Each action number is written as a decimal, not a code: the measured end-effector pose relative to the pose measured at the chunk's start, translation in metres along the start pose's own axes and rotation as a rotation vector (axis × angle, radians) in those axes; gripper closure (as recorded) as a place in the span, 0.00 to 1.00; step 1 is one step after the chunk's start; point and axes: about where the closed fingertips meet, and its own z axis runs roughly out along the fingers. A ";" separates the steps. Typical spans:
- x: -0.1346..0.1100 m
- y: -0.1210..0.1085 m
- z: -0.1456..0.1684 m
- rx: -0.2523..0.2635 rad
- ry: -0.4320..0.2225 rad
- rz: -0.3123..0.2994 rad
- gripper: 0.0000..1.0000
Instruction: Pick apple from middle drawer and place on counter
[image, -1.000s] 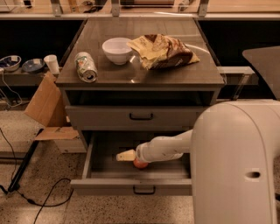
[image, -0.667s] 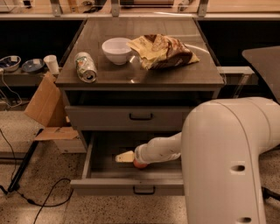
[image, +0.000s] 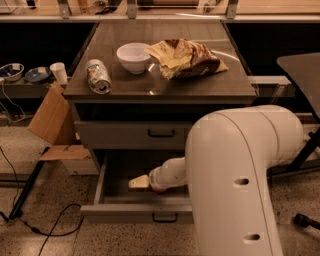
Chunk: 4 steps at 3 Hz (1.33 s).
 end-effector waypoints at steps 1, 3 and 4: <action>0.006 -0.002 0.007 0.021 0.011 0.006 0.00; 0.010 -0.006 0.025 0.098 0.069 0.034 0.16; 0.010 -0.005 0.031 0.123 0.086 0.047 0.39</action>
Offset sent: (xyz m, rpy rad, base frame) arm 0.0014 0.0009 -0.0303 -0.1139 0.0635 -0.0585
